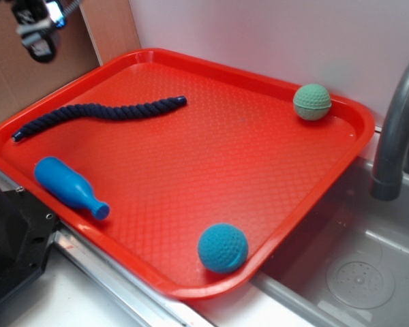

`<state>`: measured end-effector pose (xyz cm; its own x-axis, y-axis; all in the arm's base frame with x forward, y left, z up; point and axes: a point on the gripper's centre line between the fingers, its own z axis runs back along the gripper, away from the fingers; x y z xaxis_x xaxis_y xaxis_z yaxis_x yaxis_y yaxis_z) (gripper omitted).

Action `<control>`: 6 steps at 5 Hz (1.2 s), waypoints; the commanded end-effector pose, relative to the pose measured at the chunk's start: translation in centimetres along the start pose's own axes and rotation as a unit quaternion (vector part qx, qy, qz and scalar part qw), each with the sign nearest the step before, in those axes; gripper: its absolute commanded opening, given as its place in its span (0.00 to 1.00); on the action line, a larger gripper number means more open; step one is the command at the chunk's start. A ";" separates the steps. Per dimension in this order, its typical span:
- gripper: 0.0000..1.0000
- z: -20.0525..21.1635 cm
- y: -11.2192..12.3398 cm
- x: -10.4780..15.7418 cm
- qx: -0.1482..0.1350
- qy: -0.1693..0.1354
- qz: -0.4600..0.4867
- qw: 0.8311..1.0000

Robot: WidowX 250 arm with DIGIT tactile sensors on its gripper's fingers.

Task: Grab the blue rope.

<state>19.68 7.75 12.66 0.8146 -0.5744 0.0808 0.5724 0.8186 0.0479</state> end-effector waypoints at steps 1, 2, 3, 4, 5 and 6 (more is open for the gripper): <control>1.00 -5.1 1.8 2.0 0.003 0.002 -0.011 1.000; 1.00 -7.8 1.7 2.1 0.000 0.044 -0.027 0.999; 1.00 -10.1 1.9 1.9 -0.022 0.052 -0.046 0.997; 1.00 -11.7 1.3 2.2 -0.033 0.056 -0.063 0.996; 0.00 -12.0 1.2 2.4 -0.026 0.058 -0.068 0.996; 0.00 -12.2 1.1 2.3 -0.024 0.049 -0.065 0.996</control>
<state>23.45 7.57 1.26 0.7435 -0.6684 -0.0184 0.6686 0.7436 0.0041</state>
